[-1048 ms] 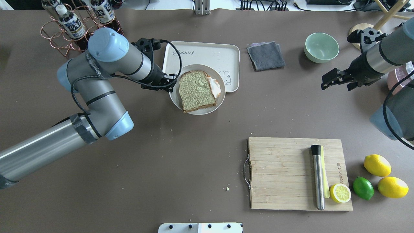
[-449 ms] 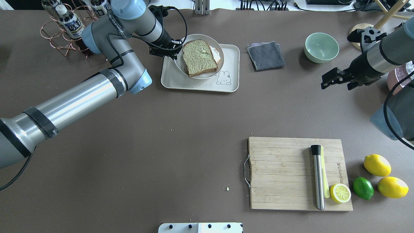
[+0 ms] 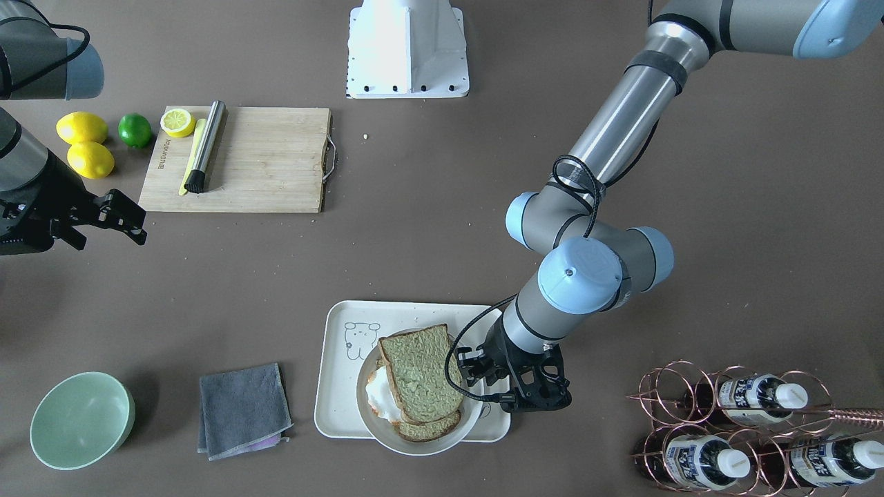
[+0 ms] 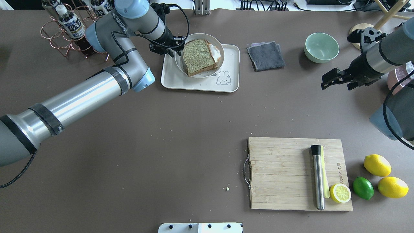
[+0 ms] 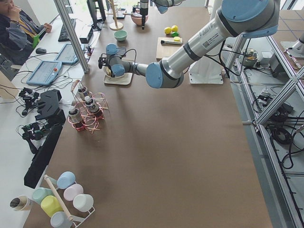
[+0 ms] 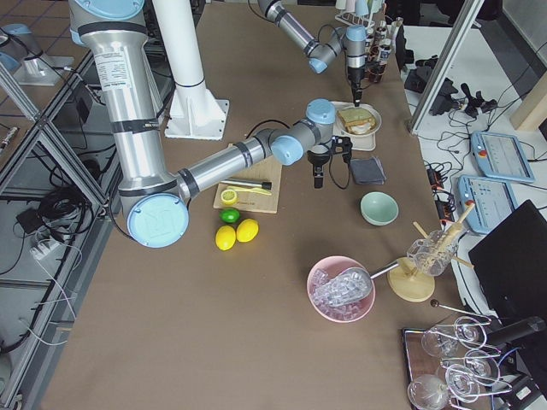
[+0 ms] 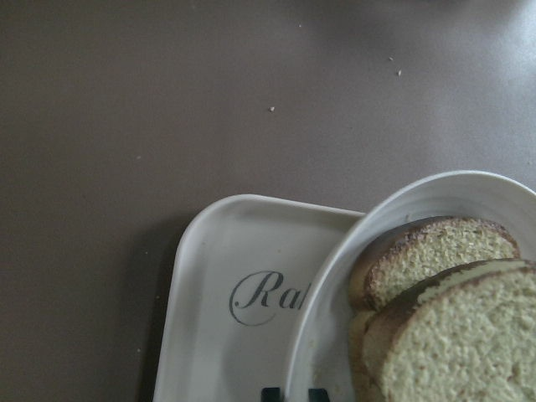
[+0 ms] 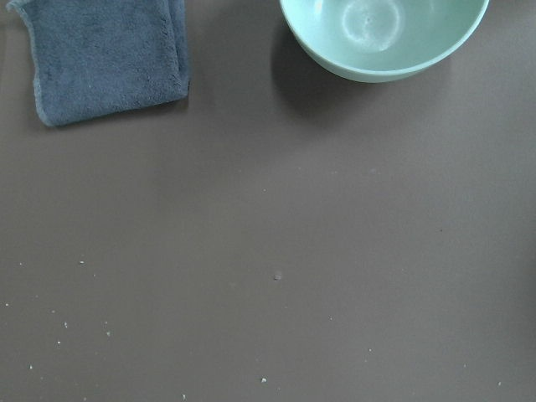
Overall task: Make sandwich and place on tray
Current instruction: 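Lower the plate onto the tray, open the left gripper and withdraw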
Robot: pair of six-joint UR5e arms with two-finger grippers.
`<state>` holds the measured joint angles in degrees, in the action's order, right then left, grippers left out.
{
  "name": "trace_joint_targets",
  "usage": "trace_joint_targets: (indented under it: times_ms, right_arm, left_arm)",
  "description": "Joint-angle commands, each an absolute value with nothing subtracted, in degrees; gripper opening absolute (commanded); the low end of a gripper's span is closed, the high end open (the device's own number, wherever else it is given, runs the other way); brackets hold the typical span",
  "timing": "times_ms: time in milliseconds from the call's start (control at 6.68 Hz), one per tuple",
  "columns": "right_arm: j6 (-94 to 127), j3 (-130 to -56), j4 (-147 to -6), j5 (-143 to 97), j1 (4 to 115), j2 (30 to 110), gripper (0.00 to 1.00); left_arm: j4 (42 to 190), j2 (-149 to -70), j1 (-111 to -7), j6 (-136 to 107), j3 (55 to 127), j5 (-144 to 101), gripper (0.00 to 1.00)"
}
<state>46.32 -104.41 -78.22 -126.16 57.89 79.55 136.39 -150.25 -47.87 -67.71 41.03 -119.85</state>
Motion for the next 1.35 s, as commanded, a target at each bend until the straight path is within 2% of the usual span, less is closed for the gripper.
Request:
trace_joint_targets:
  times_ms: [0,299,449,898,1197]
  right_arm:
    - [46.3,-104.2,-78.2,-125.9,57.8,79.6,1.0]
    - [46.1,-104.2,-78.3,-125.8,58.0,79.9,1.0]
    - [45.4,-103.9,-78.4,-125.8,58.9,80.2,1.0]
    - [34.2,-98.4,-78.4,-125.9,64.3,80.2,1.0]
    - [24.1,-96.6,-78.5,-126.6,69.5,83.0,1.0]
  left_arm:
    - [134.2,-148.1,-49.1,-67.4,47.3,-120.3,0.98]
    - [116.5,-137.9,-51.6,-61.3,67.5,-122.6,0.98]
    - [111.3,-132.3,-53.9,-56.2,74.5,-123.4,0.98]
    - [98.8,-116.0,-62.0,-34.2,91.2,-124.0,0.98]
    - [94.9,-106.5,-69.8,-15.9,95.5,-124.4,0.98]
